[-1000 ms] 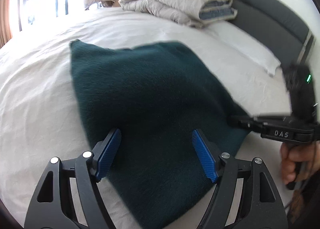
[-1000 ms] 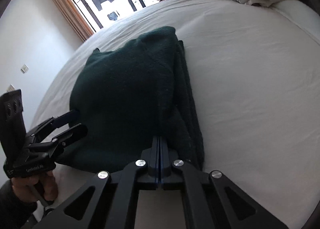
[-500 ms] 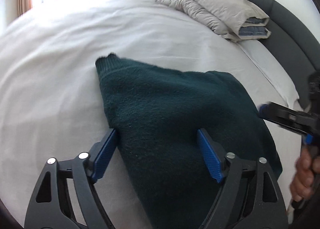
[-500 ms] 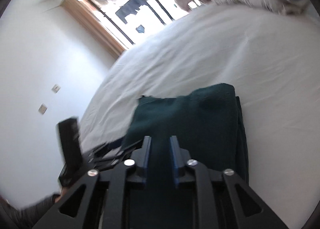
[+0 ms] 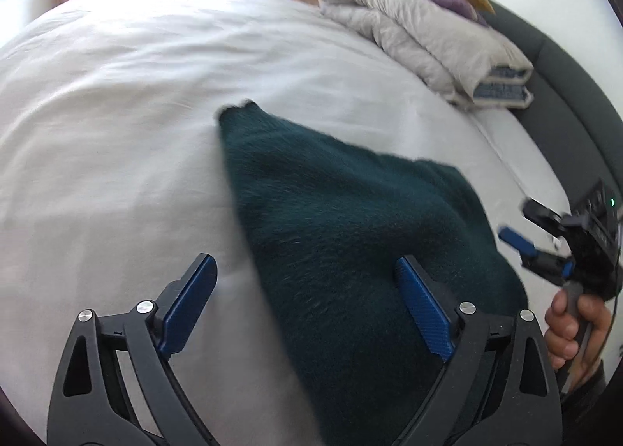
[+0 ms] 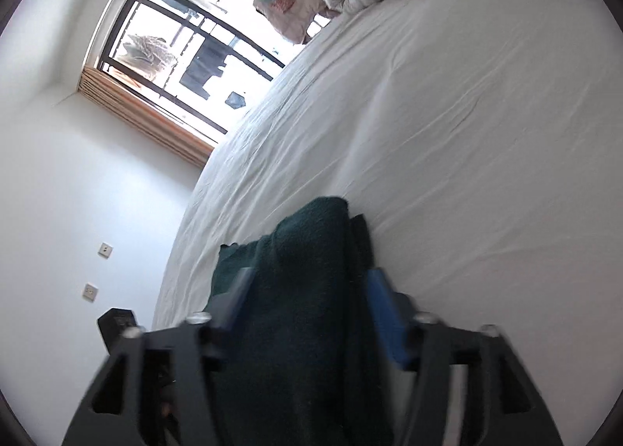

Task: Fold small clothes

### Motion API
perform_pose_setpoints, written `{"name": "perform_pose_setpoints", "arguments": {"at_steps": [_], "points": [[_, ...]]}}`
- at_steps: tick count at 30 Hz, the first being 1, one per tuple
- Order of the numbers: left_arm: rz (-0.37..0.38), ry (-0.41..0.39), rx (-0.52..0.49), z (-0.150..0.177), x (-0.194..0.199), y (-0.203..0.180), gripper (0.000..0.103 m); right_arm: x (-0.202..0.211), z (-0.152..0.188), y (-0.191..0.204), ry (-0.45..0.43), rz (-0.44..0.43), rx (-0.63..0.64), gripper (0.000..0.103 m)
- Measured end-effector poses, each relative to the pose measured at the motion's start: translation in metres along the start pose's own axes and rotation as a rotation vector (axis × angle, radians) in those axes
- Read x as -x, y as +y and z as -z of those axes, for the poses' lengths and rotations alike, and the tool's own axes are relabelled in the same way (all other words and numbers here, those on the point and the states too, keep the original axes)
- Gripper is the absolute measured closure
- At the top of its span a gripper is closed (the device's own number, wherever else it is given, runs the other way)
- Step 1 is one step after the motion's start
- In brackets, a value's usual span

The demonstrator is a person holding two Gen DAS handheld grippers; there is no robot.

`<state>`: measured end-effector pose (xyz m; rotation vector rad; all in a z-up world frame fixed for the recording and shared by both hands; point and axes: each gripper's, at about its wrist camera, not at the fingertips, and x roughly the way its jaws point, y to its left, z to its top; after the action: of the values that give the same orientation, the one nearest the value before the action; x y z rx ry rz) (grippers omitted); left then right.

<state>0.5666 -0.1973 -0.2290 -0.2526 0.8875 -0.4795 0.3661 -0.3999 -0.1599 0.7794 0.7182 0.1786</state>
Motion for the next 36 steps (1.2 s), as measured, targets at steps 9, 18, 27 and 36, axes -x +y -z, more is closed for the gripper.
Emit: {"name": "perform_pose_setpoints", "arguments": {"at_steps": [9,18,27,36], "points": [[0.102,0.088,0.174,0.022,0.008,0.023,0.007,-0.021,0.019,-0.012,0.219,0.053,0.014,0.021],[0.154,0.185,0.117,0.011,-0.033,-0.009,0.016,-0.045,0.021,-0.013,0.309,0.011,-0.009,0.056],[0.189,0.187,0.118,0.005,0.000,-0.026,0.059,-0.020,0.037,0.050,0.248,0.182,0.189,0.075],[0.115,0.045,0.036,0.040,0.174,0.030,0.058,0.021,0.117,0.154,0.280,-0.034,0.264,0.076]]}}
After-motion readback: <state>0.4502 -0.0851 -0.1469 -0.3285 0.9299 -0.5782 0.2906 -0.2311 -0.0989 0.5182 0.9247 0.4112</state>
